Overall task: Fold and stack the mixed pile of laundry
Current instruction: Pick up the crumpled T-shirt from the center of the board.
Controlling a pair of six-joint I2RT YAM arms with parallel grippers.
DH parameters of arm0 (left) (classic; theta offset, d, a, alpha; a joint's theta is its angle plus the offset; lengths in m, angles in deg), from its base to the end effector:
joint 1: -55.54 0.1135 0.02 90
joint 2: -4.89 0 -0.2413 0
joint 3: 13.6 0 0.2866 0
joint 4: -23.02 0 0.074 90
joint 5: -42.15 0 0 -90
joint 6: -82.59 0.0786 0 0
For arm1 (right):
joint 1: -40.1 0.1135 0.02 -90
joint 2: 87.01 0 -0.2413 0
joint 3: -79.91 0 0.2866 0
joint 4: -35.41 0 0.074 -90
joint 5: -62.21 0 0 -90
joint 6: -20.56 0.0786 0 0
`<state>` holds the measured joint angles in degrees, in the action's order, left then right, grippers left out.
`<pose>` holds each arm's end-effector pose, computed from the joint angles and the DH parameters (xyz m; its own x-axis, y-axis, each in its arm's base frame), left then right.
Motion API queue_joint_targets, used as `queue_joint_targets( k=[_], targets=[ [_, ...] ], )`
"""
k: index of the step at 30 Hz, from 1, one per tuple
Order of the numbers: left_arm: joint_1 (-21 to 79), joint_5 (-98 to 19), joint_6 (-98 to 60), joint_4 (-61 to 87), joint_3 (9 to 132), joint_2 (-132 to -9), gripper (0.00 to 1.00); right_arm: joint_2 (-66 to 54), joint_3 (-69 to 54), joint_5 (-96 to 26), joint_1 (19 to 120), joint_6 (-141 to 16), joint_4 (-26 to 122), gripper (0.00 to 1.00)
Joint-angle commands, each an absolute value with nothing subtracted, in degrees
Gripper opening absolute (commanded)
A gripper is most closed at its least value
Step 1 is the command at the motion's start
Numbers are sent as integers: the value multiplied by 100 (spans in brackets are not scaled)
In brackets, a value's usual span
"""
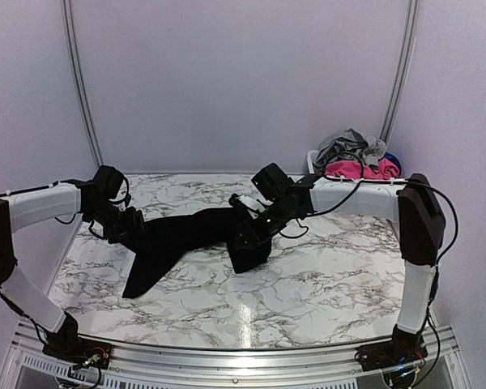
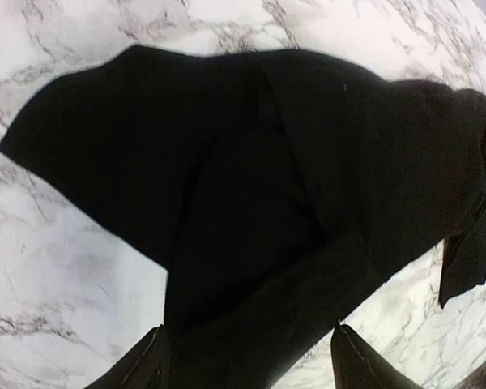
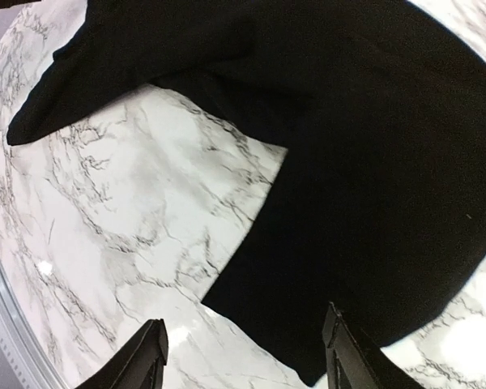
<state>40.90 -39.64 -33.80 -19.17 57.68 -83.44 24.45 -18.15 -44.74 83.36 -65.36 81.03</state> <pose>0.3499 -0.1030 0.1402 -0.8874 -0.2229 -0.4036 -0.0822 0.9378 -0.3372 0.3221 0.3346 0.1437 -0.6772 -0.5438 -0.4957 -0.7185 0.6341 0.2859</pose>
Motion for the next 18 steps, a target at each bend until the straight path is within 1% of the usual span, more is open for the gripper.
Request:
queue_joint_targets(
  k=[1,3,5,8,11,13,14,18],
  targets=[
    [3988,-3771,-3600,-2097,5063,-7879,71,3023,-2465,-3939,8684,-6364,8392,63],
    [3807,-3788,-3693,-2087,4892,-7775,72,3252,-2680,-3785,8788,-6302,8456,68],
    [3594,-3842,-3783,-2072,4784,-7754,74,3574,-2879,-3675,8876,-6219,8493,70],
    [3380,-4011,-3966,-2040,4693,-7821,75,4053,-3181,-3342,8975,-6199,8769,70],
    [3327,-4289,-4099,-2019,4691,-7981,75,4271,-3257,-2955,8999,-6148,8936,67],
    [3330,-4410,-4151,-2023,4743,-8149,74,4281,-3144,-2818,9000,-6152,8970,62],
    [3329,-4422,-4170,-2018,4775,-8256,73,4287,-3070,-2807,9002,-6157,8982,58],
    [3330,-4656,-4141,-1983,4916,-8649,67,4227,-2562,-2803,9002,-6195,8994,35]
  ],
)
